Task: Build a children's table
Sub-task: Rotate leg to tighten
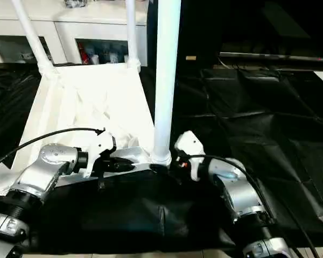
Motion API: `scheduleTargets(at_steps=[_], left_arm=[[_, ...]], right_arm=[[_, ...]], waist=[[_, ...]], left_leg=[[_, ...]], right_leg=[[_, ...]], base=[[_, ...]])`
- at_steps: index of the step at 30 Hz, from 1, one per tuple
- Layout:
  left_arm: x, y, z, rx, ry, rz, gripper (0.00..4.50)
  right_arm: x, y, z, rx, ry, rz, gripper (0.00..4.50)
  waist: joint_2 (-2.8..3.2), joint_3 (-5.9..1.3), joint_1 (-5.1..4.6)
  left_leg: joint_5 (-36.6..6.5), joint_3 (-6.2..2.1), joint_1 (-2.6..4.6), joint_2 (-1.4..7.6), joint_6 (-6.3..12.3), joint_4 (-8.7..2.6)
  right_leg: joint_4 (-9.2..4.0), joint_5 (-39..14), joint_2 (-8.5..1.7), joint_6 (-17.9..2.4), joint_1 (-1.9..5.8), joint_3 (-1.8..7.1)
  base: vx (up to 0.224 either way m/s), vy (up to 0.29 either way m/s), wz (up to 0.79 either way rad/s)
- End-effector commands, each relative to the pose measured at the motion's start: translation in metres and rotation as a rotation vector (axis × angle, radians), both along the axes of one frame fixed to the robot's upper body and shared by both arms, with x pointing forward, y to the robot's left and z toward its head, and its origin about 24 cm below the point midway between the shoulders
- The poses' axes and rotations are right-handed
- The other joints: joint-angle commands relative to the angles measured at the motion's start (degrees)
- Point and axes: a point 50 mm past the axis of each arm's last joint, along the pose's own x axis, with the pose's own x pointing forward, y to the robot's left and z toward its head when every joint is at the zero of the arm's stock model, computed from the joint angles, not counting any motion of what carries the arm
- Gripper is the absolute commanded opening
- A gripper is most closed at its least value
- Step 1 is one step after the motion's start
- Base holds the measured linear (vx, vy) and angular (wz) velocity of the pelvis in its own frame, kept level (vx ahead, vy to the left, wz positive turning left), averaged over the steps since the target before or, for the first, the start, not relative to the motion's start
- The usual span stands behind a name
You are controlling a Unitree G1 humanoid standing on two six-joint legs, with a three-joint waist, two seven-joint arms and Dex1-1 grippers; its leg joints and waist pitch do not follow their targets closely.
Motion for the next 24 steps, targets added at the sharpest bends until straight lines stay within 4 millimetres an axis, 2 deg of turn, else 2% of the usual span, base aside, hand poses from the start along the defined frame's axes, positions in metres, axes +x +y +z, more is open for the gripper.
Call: scheduleTargets(at_steps=[1, 10, 12, 13, 24], left_arm=[[-0.001, -0.002, -0.001, -0.051, 0.013, 0.017, 0.0], [-0.001, -0.002, -0.001, -0.049, 0.013, 0.017, 0.0], [-0.001, -0.002, -0.001, -0.048, 0.013, 0.016, 0.0], [-0.002, -0.001, -0.002, -0.047, 0.014, 0.016, 0.0], [-0.002, -0.001, -0.002, -0.046, 0.016, 0.011, 0.0]], right_arm=[[-0.001, 0.001, 0.003, 0.02, -0.009, 0.015, 4.4], [0.005, -0.001, -0.003, -0.012, 0.016, -0.035, 4.4], [0.006, -0.001, -0.003, -0.011, 0.021, -0.041, 4.4], [0.007, -0.001, -0.003, -0.008, 0.026, -0.045, 4.4], [0.01, 0.002, 0.0, 0.045, 0.031, -0.041, 3.49]], waist=[[-0.78, -2.99, 0.25], [-0.8, -3.0, 0.22], [-0.53, -2.98, 0.23], [-0.64, -3.02, 0.17], [-0.64, -3.11, 0.2]], left_leg=[[-8.11, 0.81, -0.48, -0.16, 5.13, -2.93], [-8.1, 0.84, -0.45, -0.22, 5.04, -2.89], [-8.45, 0.82, -0.4, -0.2, 4.85, -2.93], [-8.51, 0.84, -0.42, -0.21, 4.8, -2.91], [-7.46, 0.83, -0.4, -0.18, 5.31, -2.81]], right_leg=[[-3.59, -5.49, -1.5, -13.64, 3.33, 1.43], [-3.59, -5.51, -1.51, -13.8, 3.32, 1.43], [-3.65, -6.05, -1.54, -13.83, 3.27, 1.43], [-3.64, -5.88, -1.5, -13.92, 3.28, 1.42], [-3.36, -3.47, -1.5, -14.64, 3.37, 1.4]], base=[[0.0, 0.0, 0.0], [0.0, 0.0, 0.0], [0.0, 0.0, 0.0], [0.0, 0.0, 0.0], [0.0, 0.0, 0.0]])
